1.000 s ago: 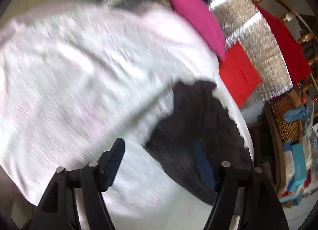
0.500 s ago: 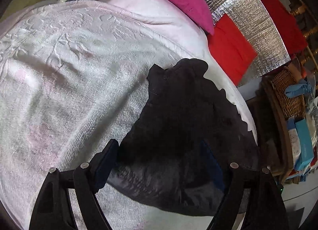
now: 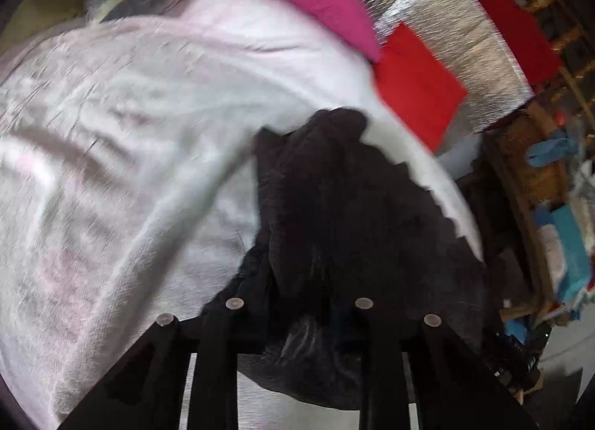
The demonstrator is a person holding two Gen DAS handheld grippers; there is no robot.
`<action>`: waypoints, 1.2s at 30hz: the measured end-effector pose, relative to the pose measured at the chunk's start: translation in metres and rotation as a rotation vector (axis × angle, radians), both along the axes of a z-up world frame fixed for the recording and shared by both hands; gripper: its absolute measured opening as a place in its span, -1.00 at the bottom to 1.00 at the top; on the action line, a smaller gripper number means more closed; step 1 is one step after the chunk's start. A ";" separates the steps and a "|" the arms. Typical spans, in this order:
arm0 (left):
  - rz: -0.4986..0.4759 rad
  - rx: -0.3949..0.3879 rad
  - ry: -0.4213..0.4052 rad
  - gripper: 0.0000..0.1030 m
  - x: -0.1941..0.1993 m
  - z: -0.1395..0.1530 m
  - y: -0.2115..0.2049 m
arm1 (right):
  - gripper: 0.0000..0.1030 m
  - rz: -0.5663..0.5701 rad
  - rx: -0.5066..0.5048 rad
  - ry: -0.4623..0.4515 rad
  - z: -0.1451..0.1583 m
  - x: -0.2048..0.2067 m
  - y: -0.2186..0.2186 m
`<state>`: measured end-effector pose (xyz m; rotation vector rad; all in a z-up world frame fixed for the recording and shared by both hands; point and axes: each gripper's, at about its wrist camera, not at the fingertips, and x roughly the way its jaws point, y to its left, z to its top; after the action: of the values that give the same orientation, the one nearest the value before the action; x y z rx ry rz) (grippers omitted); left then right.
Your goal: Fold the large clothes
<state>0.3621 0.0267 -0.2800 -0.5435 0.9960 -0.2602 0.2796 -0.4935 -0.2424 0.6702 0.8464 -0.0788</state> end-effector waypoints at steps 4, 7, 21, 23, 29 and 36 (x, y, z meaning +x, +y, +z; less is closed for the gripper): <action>0.057 -0.015 0.065 0.30 0.003 -0.008 0.010 | 0.06 -0.037 0.083 0.085 -0.020 0.000 -0.017; 0.076 -0.070 0.061 0.31 0.003 -0.004 0.019 | 0.18 -0.055 0.108 0.033 -0.007 -0.009 -0.024; -0.013 -0.097 0.028 0.61 0.068 0.003 -0.008 | 0.60 -0.119 0.220 0.087 -0.026 0.059 -0.056; -0.026 -0.117 0.064 0.61 0.077 -0.003 -0.011 | 0.62 -0.100 0.205 0.126 -0.032 0.069 -0.053; -0.057 -0.112 0.111 0.57 0.095 -0.017 -0.024 | 0.29 -0.053 0.160 0.152 -0.039 0.095 -0.043; -0.025 -0.116 0.044 -0.21 0.096 -0.010 -0.022 | -0.23 -0.027 0.016 -0.005 -0.004 0.094 -0.029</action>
<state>0.4586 0.0050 -0.2902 -0.6453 1.0355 -0.3310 0.3737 -0.5226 -0.2463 0.6962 0.8344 -0.0950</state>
